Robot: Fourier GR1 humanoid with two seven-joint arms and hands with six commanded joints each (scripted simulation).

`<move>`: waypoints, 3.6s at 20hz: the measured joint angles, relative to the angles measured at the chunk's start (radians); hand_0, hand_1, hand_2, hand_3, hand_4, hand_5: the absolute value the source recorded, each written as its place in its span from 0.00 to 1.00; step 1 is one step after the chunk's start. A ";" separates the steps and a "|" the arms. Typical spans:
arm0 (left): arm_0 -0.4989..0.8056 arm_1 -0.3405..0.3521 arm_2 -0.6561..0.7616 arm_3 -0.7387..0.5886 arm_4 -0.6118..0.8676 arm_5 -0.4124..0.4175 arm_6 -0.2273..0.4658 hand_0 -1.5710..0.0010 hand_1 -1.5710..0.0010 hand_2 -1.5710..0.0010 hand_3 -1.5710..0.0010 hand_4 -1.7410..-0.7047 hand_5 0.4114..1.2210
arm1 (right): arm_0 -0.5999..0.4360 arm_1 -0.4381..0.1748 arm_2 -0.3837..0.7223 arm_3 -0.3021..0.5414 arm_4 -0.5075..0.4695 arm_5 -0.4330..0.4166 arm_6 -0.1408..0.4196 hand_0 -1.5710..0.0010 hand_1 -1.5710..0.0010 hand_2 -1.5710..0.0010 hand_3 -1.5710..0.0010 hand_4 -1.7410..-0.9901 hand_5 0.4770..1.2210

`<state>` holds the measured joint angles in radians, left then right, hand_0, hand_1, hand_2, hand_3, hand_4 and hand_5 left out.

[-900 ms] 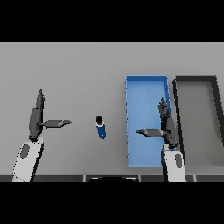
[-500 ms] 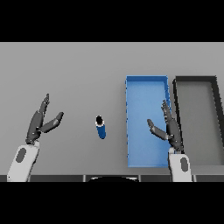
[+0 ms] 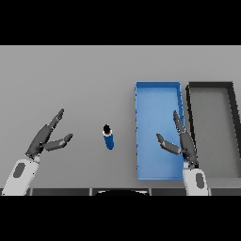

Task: Pick up the blue pipe and place it into the blue bin.

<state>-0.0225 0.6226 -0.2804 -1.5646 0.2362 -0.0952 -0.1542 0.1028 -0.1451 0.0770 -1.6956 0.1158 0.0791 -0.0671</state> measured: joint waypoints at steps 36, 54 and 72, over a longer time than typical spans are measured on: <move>-0.209 -0.475 -0.254 0.273 -0.094 -0.079 -0.016 0.29 0.26 0.23 0.26 0.16 0.80 | 0.025 -0.003 -0.010 -0.007 -0.023 0.024 -0.044 1.00 1.00 1.00 1.00 0.64 0.18; -0.292 -0.468 -0.314 -0.005 -0.070 -0.042 0.093 0.01 0.00 0.00 0.08 0.01 1.00 | 0.016 -0.010 -0.009 0.004 0.004 0.015 -0.067 1.00 1.00 1.00 1.00 0.73 0.21; -0.289 -0.441 -0.334 -0.018 -0.071 -0.055 0.111 0.00 0.00 0.00 0.08 0.01 1.00 | -0.015 -0.103 -0.029 -0.142 -0.290 0.228 0.030 1.00 1.00 1.00 1.00 0.68 0.10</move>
<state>-0.3111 0.1819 -0.6143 -1.5821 0.1654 -0.1498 -0.0428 0.0878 -0.2482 0.0477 -1.8375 -0.1741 0.3067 -0.0373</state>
